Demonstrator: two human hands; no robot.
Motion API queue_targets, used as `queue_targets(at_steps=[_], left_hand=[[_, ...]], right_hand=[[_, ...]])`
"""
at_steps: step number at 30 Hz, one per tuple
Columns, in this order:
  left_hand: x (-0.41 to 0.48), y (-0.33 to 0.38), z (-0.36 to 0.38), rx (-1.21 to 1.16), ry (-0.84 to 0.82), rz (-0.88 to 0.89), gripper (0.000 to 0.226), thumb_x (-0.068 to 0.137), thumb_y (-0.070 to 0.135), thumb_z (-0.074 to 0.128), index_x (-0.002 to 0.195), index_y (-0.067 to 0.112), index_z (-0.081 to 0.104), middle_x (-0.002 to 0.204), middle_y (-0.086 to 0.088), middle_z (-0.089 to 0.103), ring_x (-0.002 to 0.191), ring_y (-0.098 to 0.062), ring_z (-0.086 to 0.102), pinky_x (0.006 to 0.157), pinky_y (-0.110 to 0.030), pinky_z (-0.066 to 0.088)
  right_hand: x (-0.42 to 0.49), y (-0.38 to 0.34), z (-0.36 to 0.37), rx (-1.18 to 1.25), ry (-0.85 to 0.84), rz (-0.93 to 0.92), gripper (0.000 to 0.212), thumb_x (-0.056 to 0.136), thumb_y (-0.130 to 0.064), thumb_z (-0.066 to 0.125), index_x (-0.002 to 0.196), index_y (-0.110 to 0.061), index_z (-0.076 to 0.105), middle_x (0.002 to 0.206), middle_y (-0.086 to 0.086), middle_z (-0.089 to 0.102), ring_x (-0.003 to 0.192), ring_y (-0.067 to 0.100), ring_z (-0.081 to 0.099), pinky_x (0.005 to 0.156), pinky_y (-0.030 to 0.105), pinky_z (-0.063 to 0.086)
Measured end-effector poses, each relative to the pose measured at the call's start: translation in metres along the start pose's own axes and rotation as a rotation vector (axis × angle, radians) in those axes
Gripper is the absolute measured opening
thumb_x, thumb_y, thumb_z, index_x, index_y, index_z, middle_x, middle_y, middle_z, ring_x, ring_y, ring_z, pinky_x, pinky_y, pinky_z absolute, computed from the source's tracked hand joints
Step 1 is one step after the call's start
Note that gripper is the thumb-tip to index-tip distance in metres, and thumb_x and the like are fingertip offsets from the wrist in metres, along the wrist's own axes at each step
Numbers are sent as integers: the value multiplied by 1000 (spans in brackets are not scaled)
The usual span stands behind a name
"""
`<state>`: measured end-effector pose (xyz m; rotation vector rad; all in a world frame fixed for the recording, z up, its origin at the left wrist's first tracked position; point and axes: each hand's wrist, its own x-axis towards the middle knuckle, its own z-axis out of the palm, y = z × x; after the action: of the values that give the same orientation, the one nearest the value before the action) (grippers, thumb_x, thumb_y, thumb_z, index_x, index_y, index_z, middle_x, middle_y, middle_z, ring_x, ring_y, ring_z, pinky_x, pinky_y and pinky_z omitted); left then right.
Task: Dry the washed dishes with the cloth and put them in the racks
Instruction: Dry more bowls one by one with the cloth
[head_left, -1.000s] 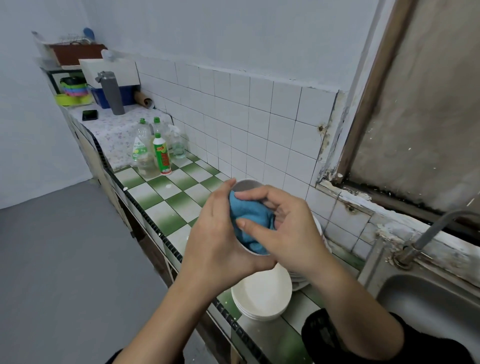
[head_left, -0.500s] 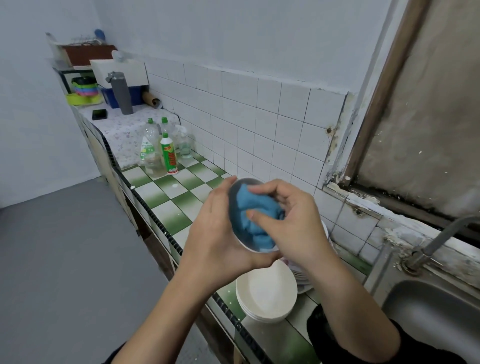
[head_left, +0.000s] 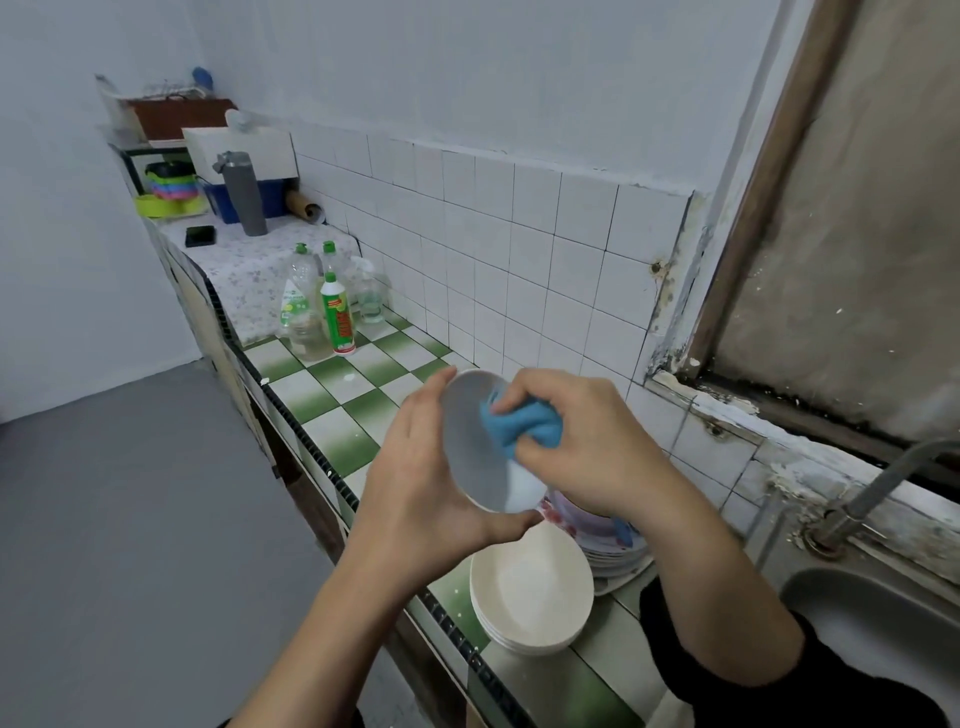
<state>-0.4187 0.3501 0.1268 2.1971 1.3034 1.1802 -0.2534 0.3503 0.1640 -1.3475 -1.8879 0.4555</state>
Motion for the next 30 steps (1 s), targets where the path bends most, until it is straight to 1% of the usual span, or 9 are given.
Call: queue_targets(at_steps=[2, 6, 9, 12, 18, 21, 24, 28, 30], left_hand=[[1, 2, 1, -1, 12, 17, 122, 41, 56, 87, 143, 19, 32, 137, 16, 42, 121, 3, 39, 91, 5, 25], [1, 8, 7, 34, 20, 55, 116, 43, 44, 85, 142, 10, 35, 131, 11, 46, 118, 7, 39, 95, 3, 25], [-1, 4, 6, 31, -1, 2, 122, 39, 28, 91, 146, 15, 34, 121, 25, 40, 106, 15, 36, 84, 8, 23], [-6, 1, 5, 2, -27, -16, 125, 39, 40, 89, 147, 23, 29, 119, 31, 38, 104, 26, 34, 80, 7, 26], [-10, 7, 11, -9, -19, 5, 118, 42, 58, 78, 143, 18, 33, 136, 19, 44, 123, 8, 41, 92, 4, 26], [-7, 5, 5, -18, 8, 14, 118, 41, 49, 82, 145, 21, 33, 126, 31, 40, 114, 22, 37, 86, 6, 27], [-11, 5, -2, -16, -24, 29, 122, 39, 53, 83, 146, 27, 29, 126, 29, 42, 113, 18, 39, 85, 5, 29], [-18, 7, 3, -32, -16, 54, 117, 43, 60, 77, 143, 19, 33, 134, 26, 38, 122, 19, 35, 94, 3, 26], [-17, 6, 3, -39, -3, 50, 117, 42, 60, 75, 143, 19, 33, 132, 28, 39, 120, 21, 34, 93, 4, 26]], right_hand=[[1, 2, 10, -4, 189, -20, 33, 75, -2, 65, 97, -26, 70, 94, -14, 66, 85, 7, 59, 77, 27, 50], [-5, 0, 36, -178, 259, -149, 28, 74, -9, 64, 99, -19, 69, 97, -4, 69, 90, 18, 62, 79, 35, 52], [-6, -10, 27, -1, -51, -49, 26, 74, -4, 65, 88, -26, 68, 81, -7, 68, 75, 13, 59, 70, 31, 50], [-6, -9, 12, 194, -262, -15, 36, 68, -3, 66, 82, -36, 68, 84, -5, 72, 80, 15, 66, 76, 35, 54], [-9, -5, 24, 136, 186, 88, 39, 72, 1, 67, 90, -33, 72, 91, -15, 72, 87, 6, 65, 80, 22, 51], [-12, -12, 23, 225, -41, 30, 39, 74, 0, 67, 93, -34, 70, 92, -12, 72, 88, 7, 66, 84, 27, 53], [-10, -6, 11, 425, -259, 49, 38, 73, 3, 74, 92, -30, 72, 92, -7, 73, 90, 9, 68, 88, 33, 55], [-7, -2, 12, 477, 36, 144, 36, 70, 3, 78, 86, -29, 74, 95, -6, 75, 94, 11, 70, 95, 42, 54], [-9, -7, 18, 459, 26, 134, 41, 74, 8, 75, 89, -30, 72, 97, -5, 75, 96, 11, 70, 96, 41, 54]])
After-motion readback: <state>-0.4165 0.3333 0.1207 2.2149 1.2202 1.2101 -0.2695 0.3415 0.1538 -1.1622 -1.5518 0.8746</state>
